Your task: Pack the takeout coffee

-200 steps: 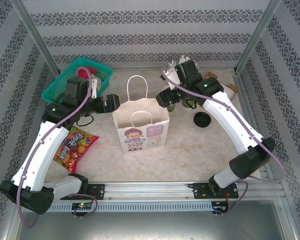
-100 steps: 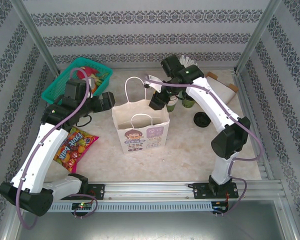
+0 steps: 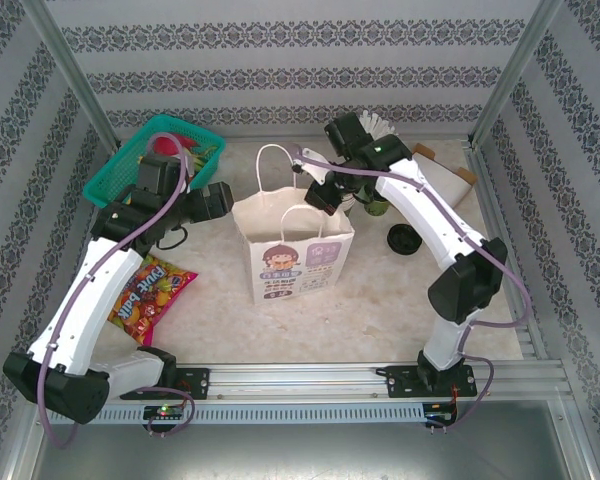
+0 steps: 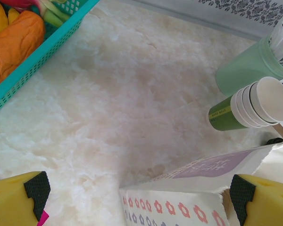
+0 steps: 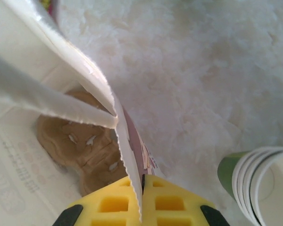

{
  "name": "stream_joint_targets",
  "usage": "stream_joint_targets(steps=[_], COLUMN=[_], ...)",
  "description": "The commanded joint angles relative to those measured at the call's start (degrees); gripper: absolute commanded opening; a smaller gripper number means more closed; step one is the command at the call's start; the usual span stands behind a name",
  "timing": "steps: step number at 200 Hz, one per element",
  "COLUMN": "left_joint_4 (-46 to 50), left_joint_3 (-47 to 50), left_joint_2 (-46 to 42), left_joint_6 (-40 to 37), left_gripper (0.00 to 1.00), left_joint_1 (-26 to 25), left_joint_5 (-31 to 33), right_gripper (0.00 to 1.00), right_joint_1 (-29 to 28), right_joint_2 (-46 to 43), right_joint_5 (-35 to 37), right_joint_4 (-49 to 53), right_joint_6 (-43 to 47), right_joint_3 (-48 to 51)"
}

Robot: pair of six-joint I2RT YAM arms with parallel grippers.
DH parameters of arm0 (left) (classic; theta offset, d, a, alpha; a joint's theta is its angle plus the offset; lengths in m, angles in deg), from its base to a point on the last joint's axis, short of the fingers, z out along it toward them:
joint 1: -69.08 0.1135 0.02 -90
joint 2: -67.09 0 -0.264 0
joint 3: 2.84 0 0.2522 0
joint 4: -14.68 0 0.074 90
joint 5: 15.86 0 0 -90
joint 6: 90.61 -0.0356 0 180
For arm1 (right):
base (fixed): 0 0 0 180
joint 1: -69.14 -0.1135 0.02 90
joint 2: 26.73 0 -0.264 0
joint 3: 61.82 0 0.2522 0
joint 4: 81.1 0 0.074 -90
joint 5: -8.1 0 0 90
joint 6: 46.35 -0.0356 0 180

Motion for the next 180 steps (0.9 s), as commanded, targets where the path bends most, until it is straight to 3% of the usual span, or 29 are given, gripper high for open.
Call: stream_joint_targets(steps=[1,85,117,180], left_joint_4=[-2.90,-3.52,-3.43,1.36], left_joint_3=[-1.72,-2.88,-2.55,-1.78], left_joint_2=[0.58,1.35,1.11,2.33], left_joint_6=[-0.39,-2.34,-1.63,4.18], left_gripper=[1.00,1.00,1.00,1.00], left_joint_1=[0.56,0.72,0.79,2.60], left_joint_5=[-0.42,0.80,3.83,16.20], right_gripper=[0.00,0.00,0.00,0.00], right_joint_1=[-1.42,-8.62,-11.84,-13.79], right_joint_2=[-5.08,-15.93,-16.07,-16.49], right_joint_5=[6.13,29.47,40.15,43.25], right_joint_4=[-5.07,-15.11,-11.63,-10.07], right_joint_6=[-10.21,-39.94,-49.14,-68.23], right_joint_3=[3.69,15.80,14.50,16.65])
